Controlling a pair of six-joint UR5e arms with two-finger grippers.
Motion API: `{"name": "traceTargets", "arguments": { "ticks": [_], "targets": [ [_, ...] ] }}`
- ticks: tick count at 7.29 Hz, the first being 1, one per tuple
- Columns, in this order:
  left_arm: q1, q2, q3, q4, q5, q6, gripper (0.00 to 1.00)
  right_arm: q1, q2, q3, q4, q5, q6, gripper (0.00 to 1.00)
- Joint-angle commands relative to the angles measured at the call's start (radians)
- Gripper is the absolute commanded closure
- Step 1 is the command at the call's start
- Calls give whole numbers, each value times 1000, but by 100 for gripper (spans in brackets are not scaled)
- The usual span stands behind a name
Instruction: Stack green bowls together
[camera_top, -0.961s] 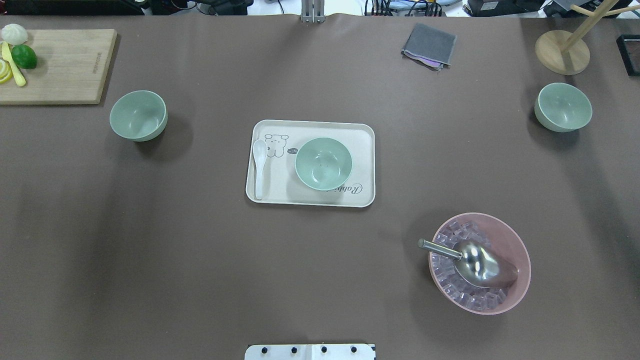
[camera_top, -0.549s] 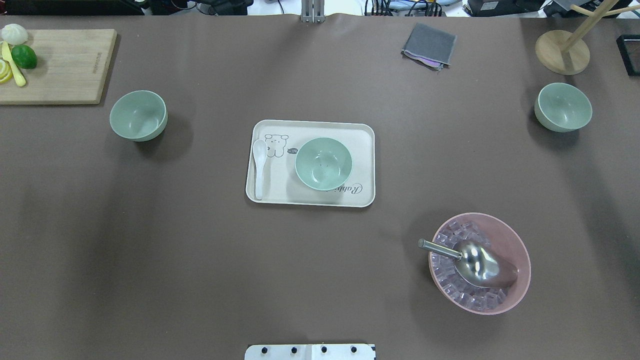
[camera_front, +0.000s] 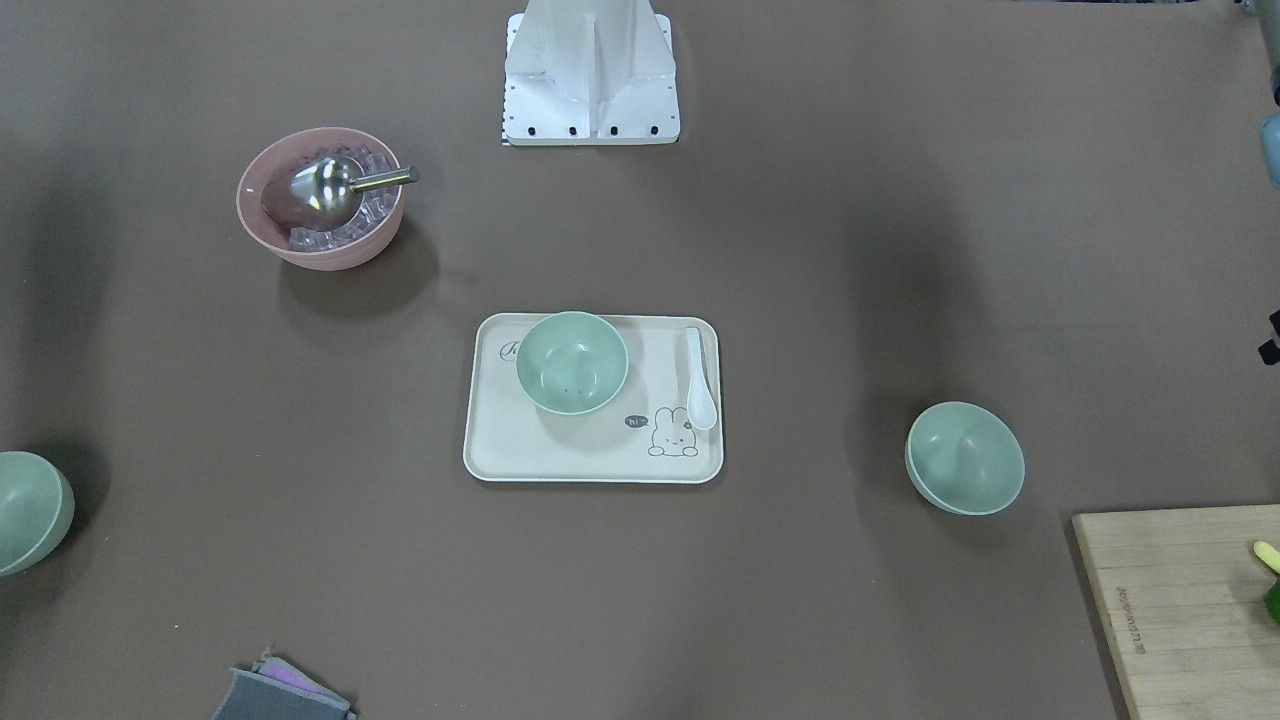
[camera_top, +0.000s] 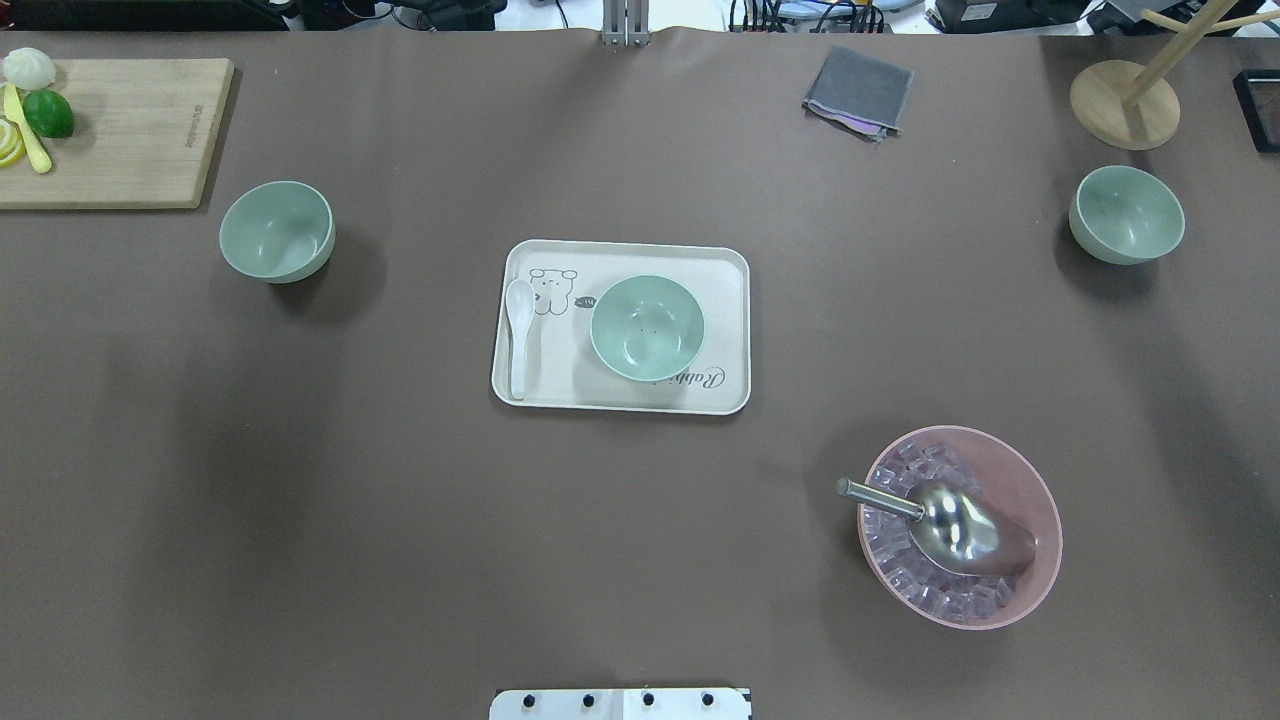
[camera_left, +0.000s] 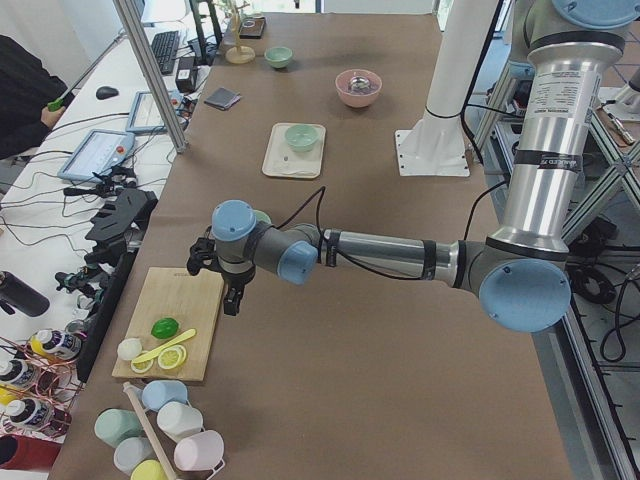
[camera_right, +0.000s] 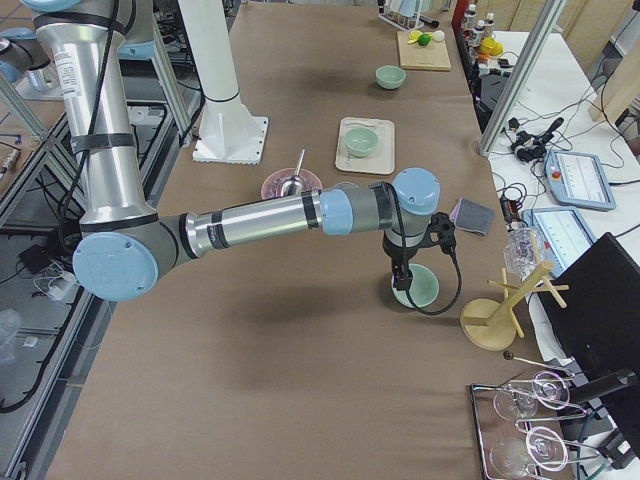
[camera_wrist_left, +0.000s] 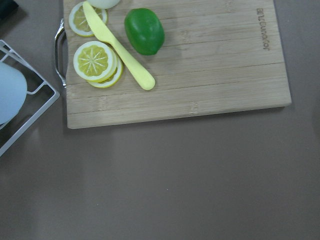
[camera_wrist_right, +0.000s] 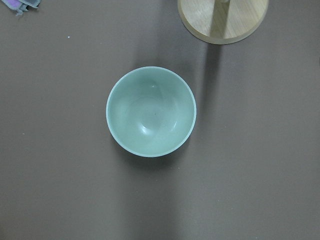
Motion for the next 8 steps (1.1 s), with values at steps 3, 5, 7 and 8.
{"name": "traceTargets", "arguments": {
  "ticks": [3, 5, 7, 8],
  "targets": [
    [119, -11, 22, -202, 4, -267, 2, 0, -22, -15, 58, -26, 0, 0],
    [162, -20, 47, -358, 7, -385, 2, 0, -38, -55, 128, -15, 26, 0],
    [228, -67, 106, -467, 69, -532, 2, 0, -33, -64, 132, 6, 90, 0],
    [280, -95, 123, -492, 117, -621, 2, 0, -30, -64, 155, 17, 89, 0]
  ]
}}
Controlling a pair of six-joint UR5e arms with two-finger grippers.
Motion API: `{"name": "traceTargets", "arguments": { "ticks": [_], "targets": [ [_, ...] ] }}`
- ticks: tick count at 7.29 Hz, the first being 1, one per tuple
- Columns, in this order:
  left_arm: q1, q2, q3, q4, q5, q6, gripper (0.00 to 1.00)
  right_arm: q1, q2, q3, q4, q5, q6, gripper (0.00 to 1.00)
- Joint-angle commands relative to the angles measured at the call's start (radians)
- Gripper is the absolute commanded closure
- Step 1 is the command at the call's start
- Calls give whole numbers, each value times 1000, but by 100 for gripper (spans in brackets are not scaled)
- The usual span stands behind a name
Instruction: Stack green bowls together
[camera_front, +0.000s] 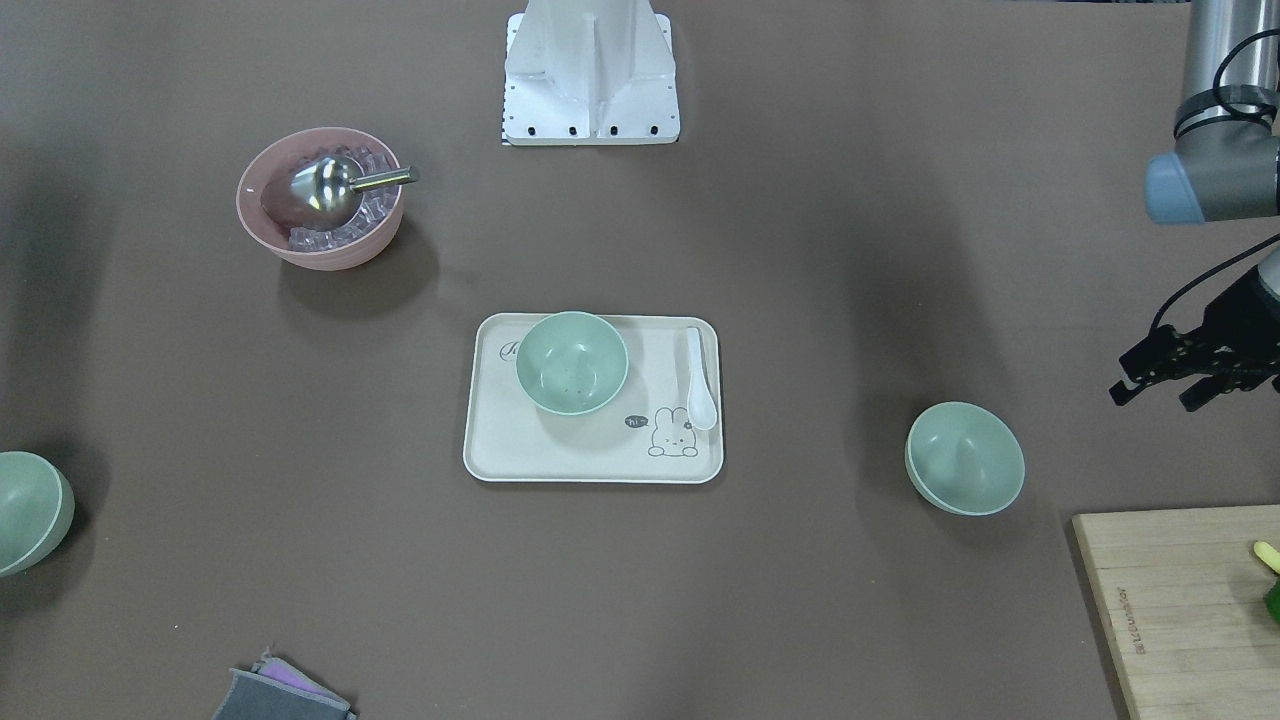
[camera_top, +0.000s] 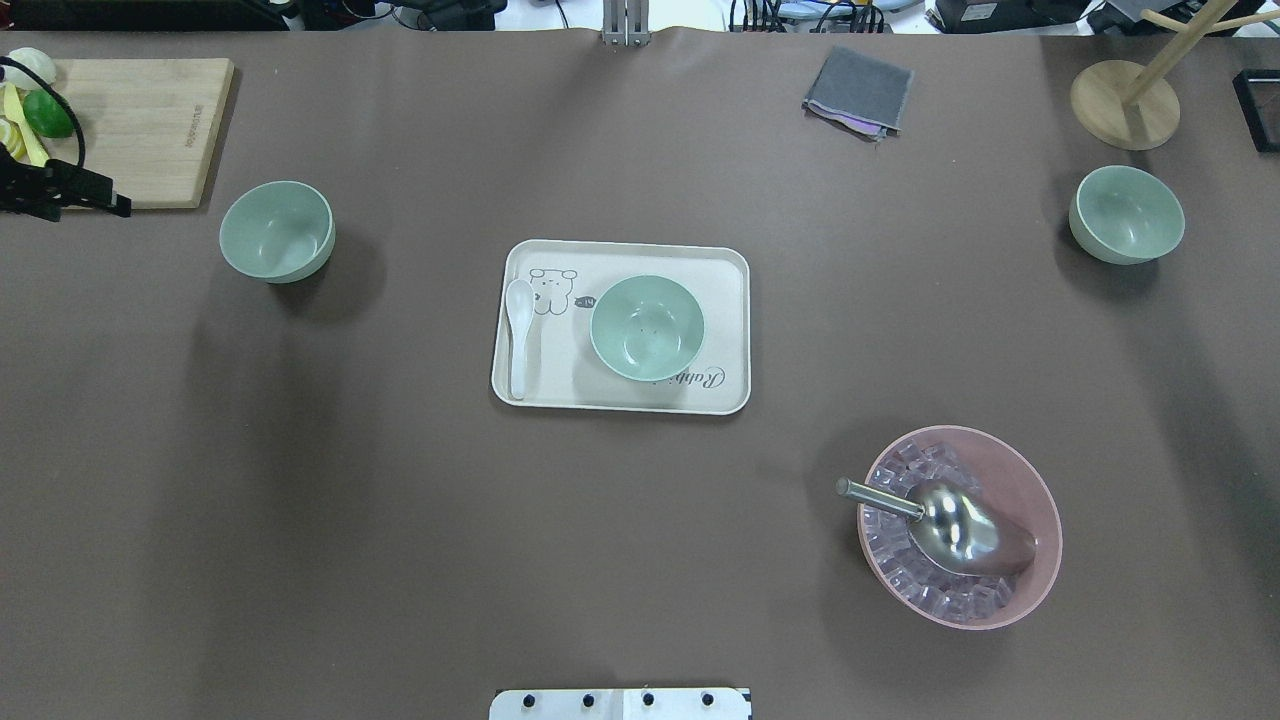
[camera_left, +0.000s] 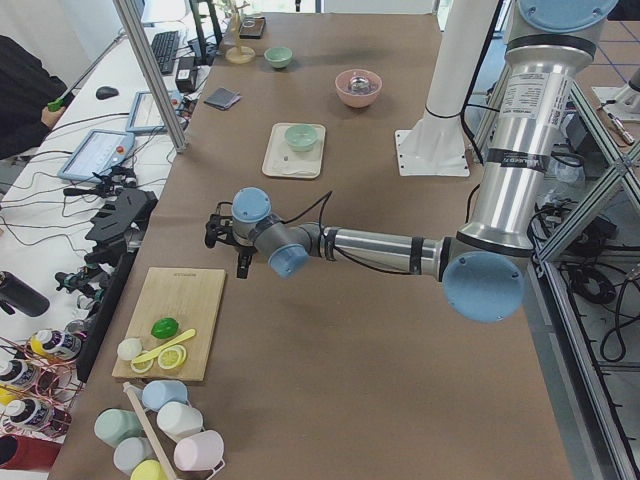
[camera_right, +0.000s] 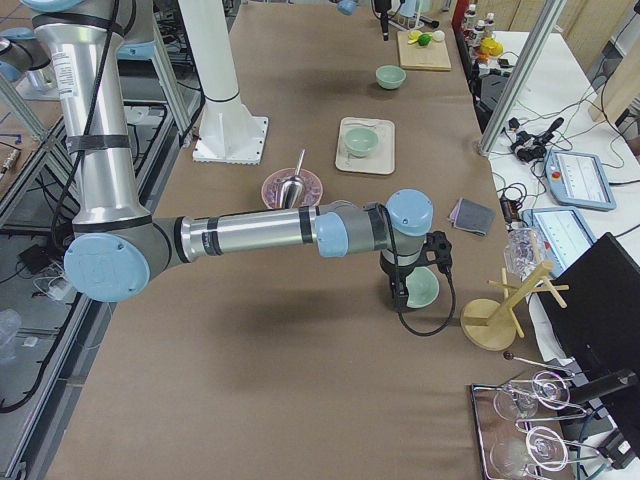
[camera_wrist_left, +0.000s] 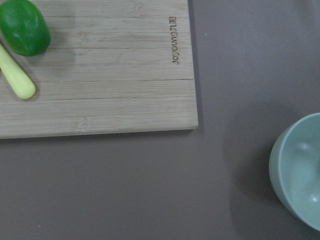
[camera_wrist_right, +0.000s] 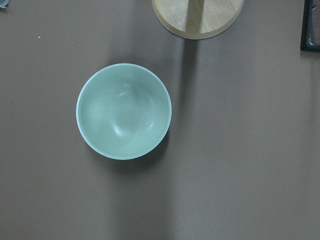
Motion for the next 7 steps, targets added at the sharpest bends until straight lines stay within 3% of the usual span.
{"name": "traceTargets", "arguments": {
  "ticks": [1, 3, 5, 7],
  "targets": [
    [103, -55, 40, -66, 91, -177, 2, 0, 3, -26, 71, 10, 12, 0],
    [154, -67, 55, -80, 126, -186, 2, 0, 50, -125, 142, 4, 12, 0],
    [182, -89, 84, -77, 128, -184, 8, 0, 64, -141, 142, 3, 14, 0],
    [188, -95, 88, -74, 116, -190, 66, 0, 76, -155, 142, 3, 14, 0]
  ]
}}
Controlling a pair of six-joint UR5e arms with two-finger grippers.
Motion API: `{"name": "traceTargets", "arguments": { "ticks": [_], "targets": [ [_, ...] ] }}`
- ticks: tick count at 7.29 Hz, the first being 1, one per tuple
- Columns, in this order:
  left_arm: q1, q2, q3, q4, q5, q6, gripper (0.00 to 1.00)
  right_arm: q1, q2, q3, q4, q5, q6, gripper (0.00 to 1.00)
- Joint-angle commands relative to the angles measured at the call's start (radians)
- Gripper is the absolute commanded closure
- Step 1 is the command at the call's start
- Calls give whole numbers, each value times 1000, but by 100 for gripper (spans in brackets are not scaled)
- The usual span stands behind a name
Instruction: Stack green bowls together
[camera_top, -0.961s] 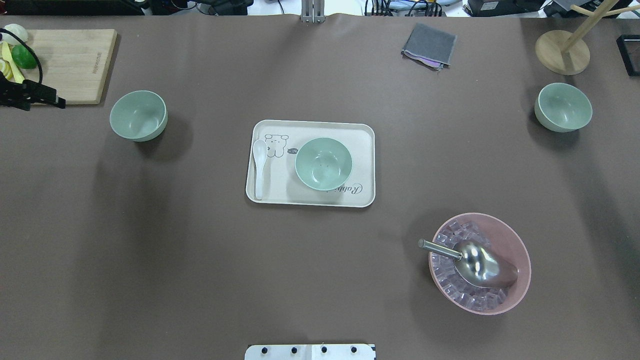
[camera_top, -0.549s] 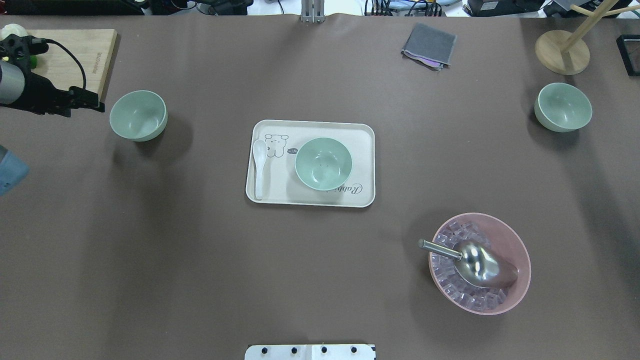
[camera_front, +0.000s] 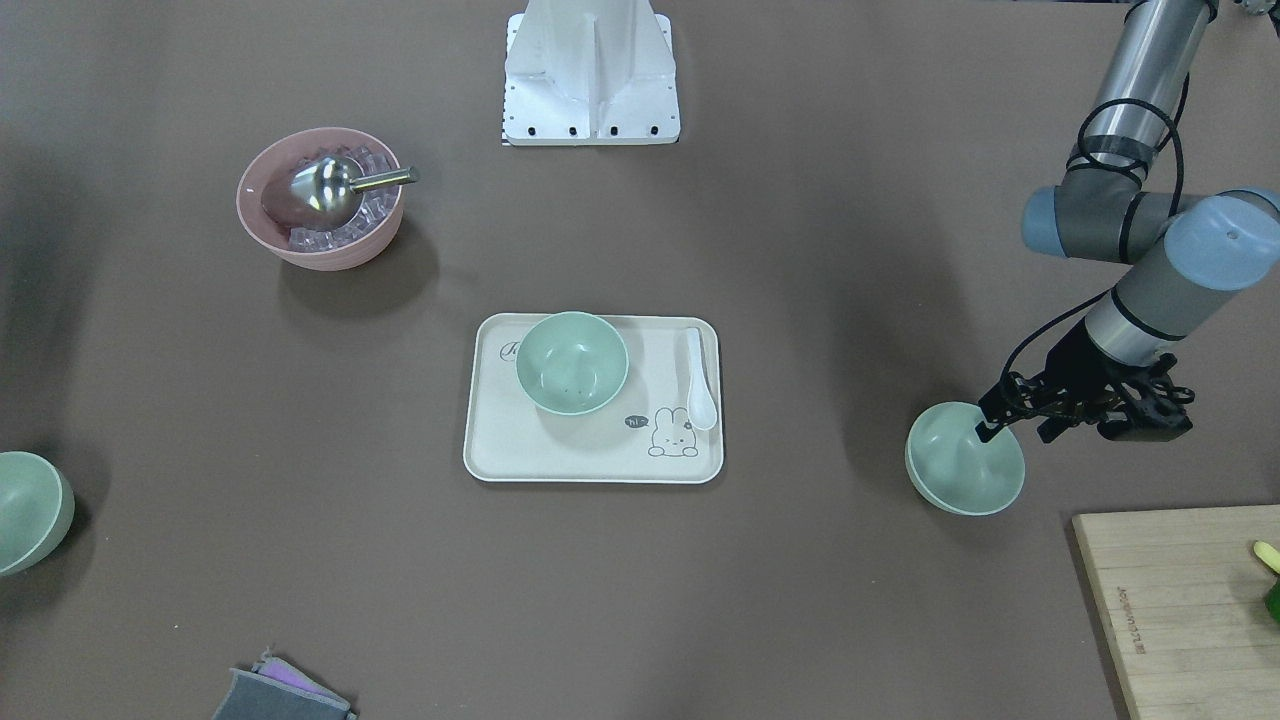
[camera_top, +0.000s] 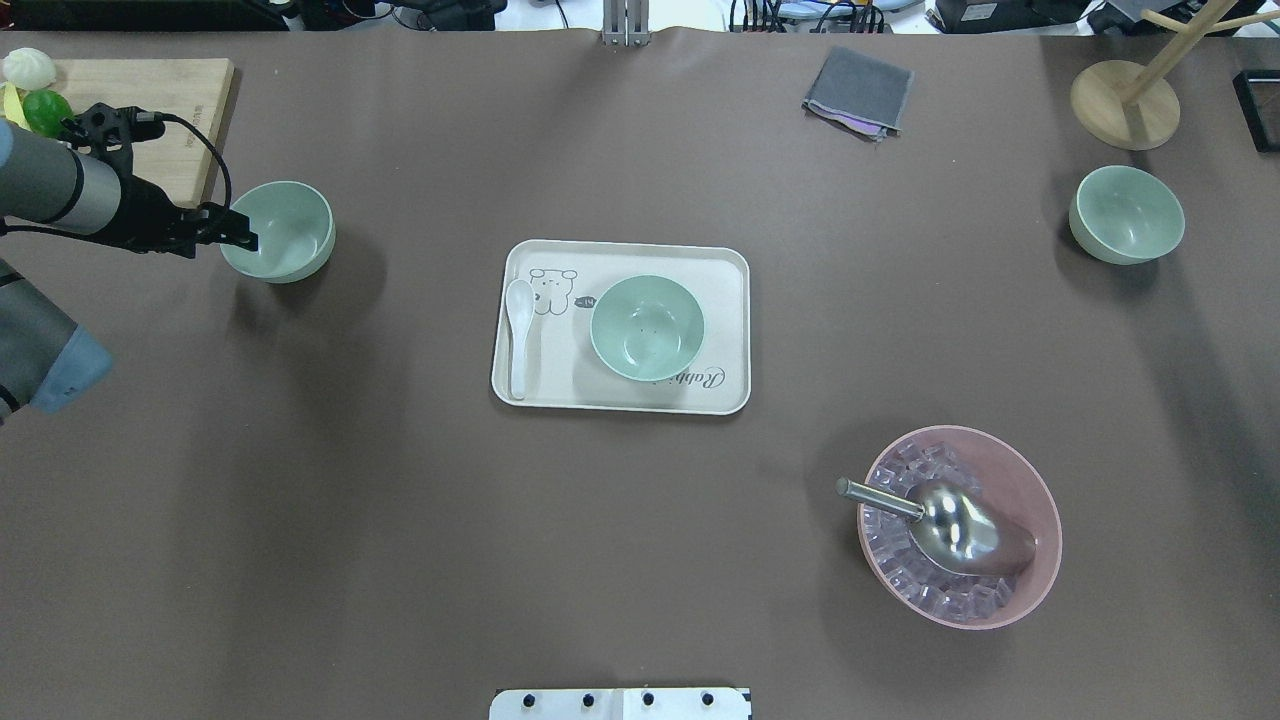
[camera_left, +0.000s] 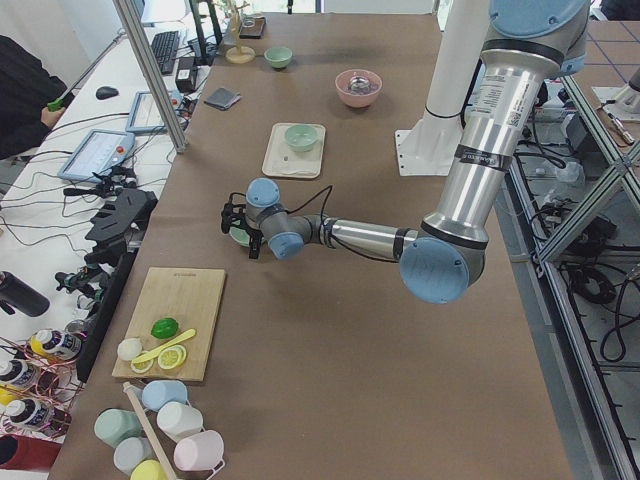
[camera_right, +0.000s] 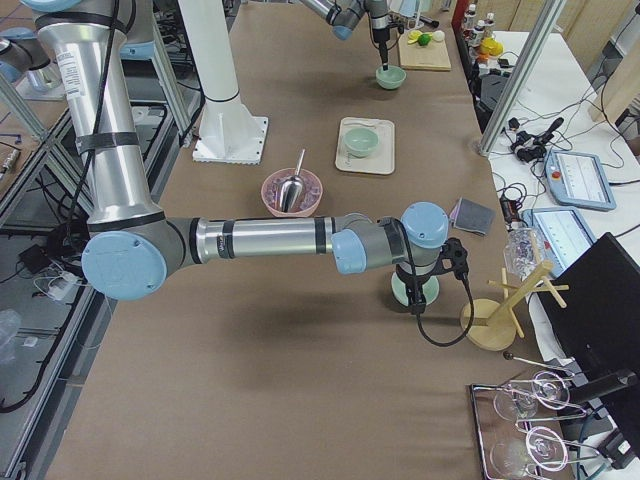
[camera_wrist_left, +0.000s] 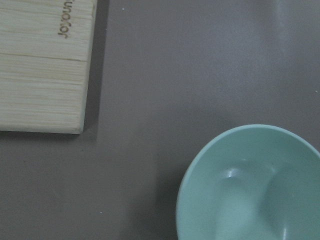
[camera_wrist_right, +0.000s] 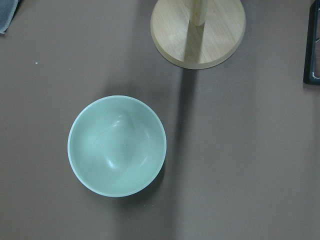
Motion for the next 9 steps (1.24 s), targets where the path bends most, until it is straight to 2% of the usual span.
{"name": "traceTargets", "arguments": {
  "ticks": [1, 4, 6, 7, 9],
  "targets": [
    [5, -4, -1, 3, -10, -33, 73, 0, 7, -9, 1, 0, 0, 0],
    [-3, 11, -5, -2, -25, -30, 100, 0, 7, -13, 1, 1, 0, 0],
    [-21, 4, -11, 12, -63, -42, 100, -2, 23, -31, 1, 0, -1, 0],
    [-52, -4, -15, 15, -143, -50, 100, -2, 39, -59, 2, 1, -1, 0],
    [-49, -65, -48, 15, -171, -258, 100, -6, 40, -96, 69, 8, 0, 0]
  ]
}}
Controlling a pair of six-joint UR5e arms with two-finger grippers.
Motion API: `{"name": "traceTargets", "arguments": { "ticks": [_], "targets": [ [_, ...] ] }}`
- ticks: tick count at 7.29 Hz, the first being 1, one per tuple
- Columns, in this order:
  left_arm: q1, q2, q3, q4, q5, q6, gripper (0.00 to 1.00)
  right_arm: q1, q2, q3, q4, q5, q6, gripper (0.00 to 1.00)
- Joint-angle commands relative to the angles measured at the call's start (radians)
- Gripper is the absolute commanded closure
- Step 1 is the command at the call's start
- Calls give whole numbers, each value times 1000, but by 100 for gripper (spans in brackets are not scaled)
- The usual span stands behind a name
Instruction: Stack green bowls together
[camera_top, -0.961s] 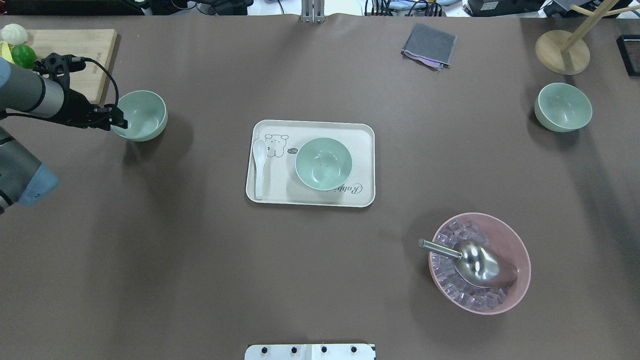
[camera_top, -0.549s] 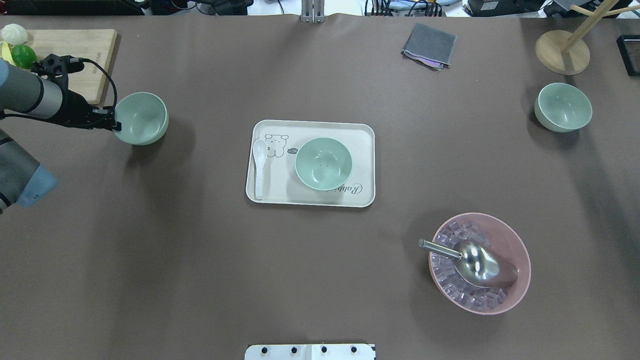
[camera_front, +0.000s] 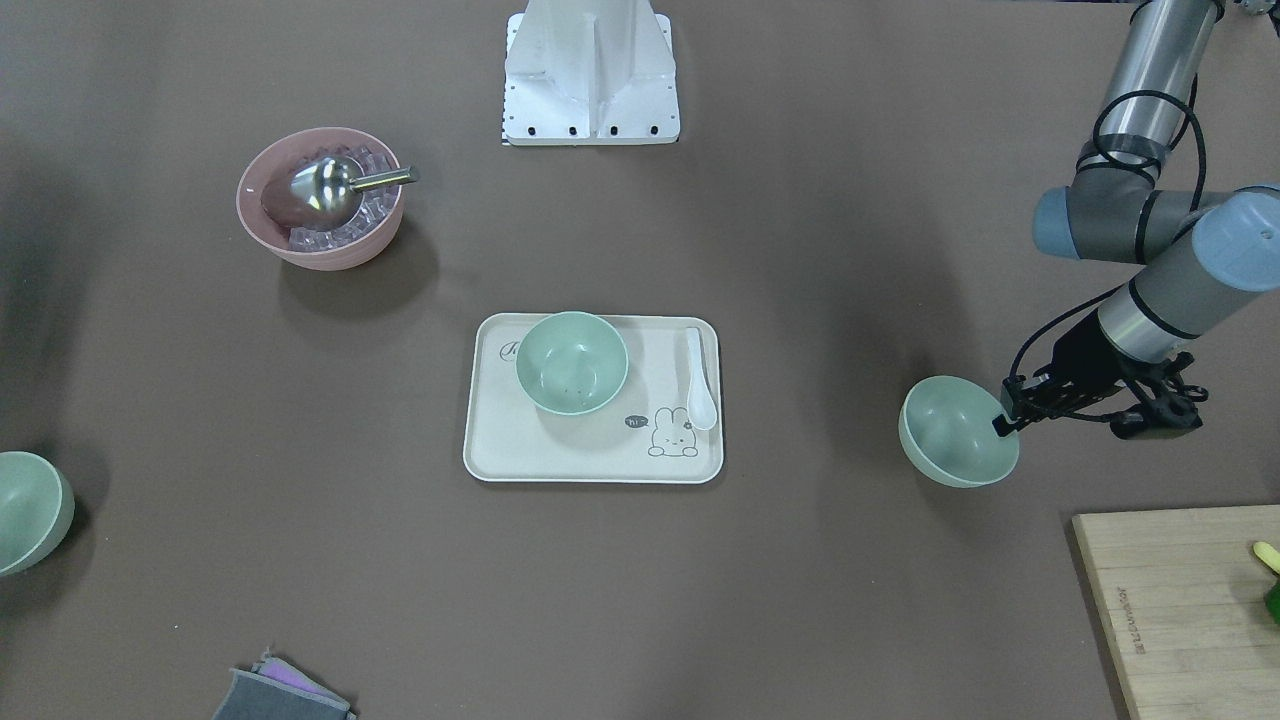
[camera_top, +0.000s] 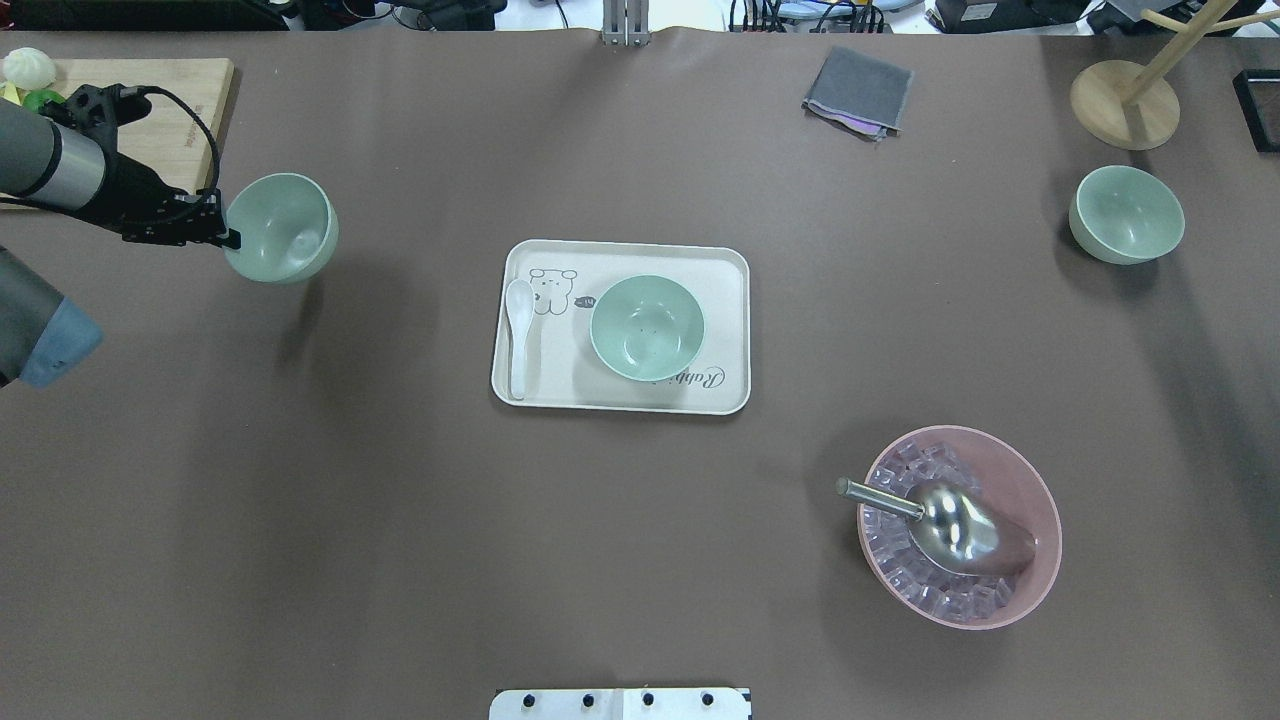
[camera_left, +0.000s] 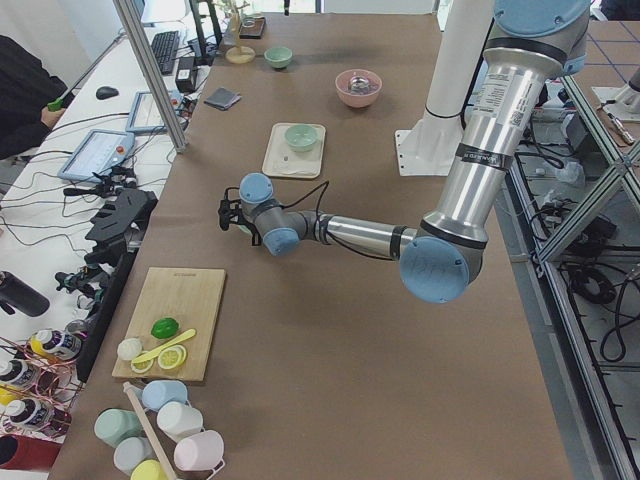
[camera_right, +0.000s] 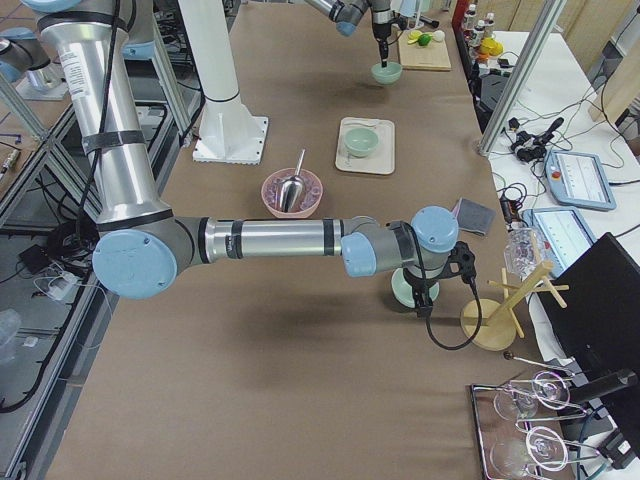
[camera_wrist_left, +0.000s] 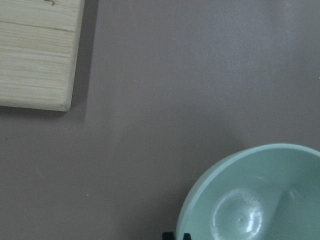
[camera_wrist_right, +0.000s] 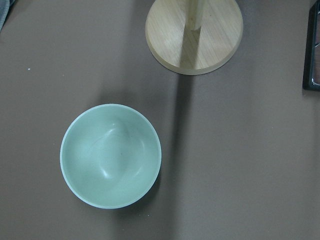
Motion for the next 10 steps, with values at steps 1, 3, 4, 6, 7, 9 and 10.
{"name": "traceTargets", "arguments": {
  "ticks": [1, 3, 4, 6, 7, 9, 10],
  "targets": [
    [3, -68, -22, -3, -26, -195, 100, -12, 3, -50, 78, 5, 3, 0],
    [47, -112, -24, -12, -21, -239, 100, -64, 5, -108, 184, -1, 59, 0],
    [89, -171, -28, -14, -15, -344, 100, -99, 11, -151, 222, -1, 84, 0],
    [141, -191, -55, -9, 32, -400, 100, -118, 61, -215, 224, -3, 115, 0],
    [152, -191, -70, -11, 35, -401, 100, -123, 122, -295, 224, -3, 118, 0],
    [182, -217, -113, -6, 37, -463, 100, -141, 146, -358, 226, -3, 148, 0],
    [198, -231, -128, -5, 37, -493, 100, -158, 146, -364, 227, -3, 149, 0]
  ]
}}
